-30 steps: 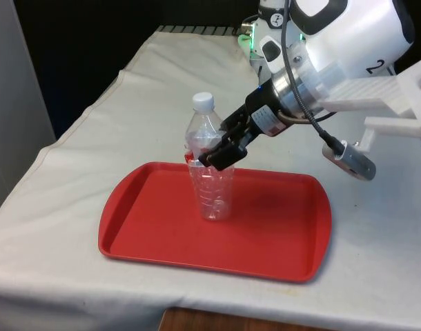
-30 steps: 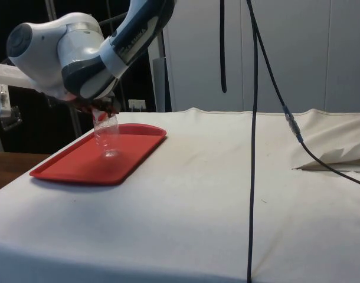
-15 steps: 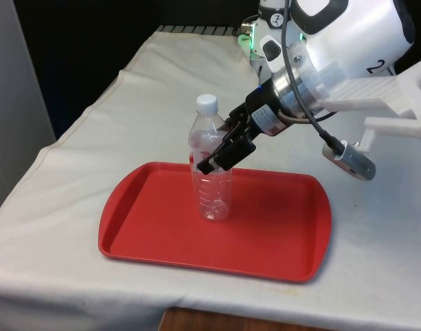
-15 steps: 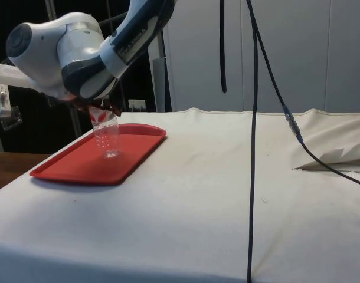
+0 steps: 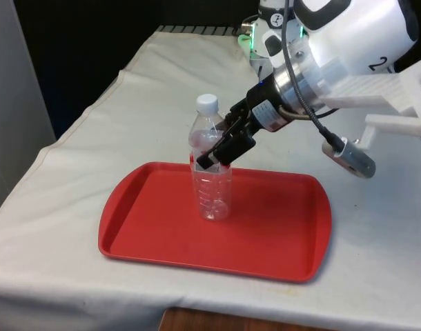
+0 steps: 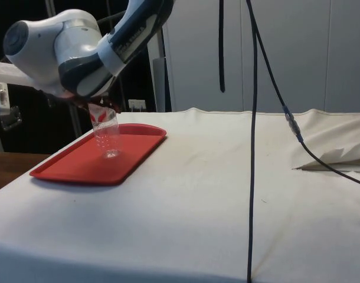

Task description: Place the bottle upright on the tray.

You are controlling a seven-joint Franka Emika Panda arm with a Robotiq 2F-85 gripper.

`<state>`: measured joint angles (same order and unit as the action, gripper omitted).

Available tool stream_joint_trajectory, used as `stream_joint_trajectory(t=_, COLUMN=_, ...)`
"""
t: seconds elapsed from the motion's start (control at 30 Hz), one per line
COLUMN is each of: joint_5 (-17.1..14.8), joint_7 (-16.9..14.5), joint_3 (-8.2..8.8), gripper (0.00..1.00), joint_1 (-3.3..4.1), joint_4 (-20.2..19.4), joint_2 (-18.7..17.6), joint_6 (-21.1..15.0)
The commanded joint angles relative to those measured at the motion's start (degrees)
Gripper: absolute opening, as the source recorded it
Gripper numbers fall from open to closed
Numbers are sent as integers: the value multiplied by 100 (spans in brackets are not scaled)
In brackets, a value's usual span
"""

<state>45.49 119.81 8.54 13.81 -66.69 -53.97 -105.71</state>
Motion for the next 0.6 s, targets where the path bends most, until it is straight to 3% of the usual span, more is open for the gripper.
stream_joint_trajectory(t=0.0, joint_5=-11, joint_7=0, joint_3=-6, gripper=100, joint_1=6, joint_4=0, joint_2=23, joint_6=17)
stream_joint_trajectory(t=0.43, joint_5=0, joint_7=-6, joint_3=-34, gripper=100, joint_1=0, joint_4=143, joint_2=6, joint_6=212)
stream_joint_trajectory(t=0.57, joint_5=-57, joint_7=0, joint_3=-74, gripper=100, joint_1=-34, joint_4=126, joint_2=57, joint_6=172)
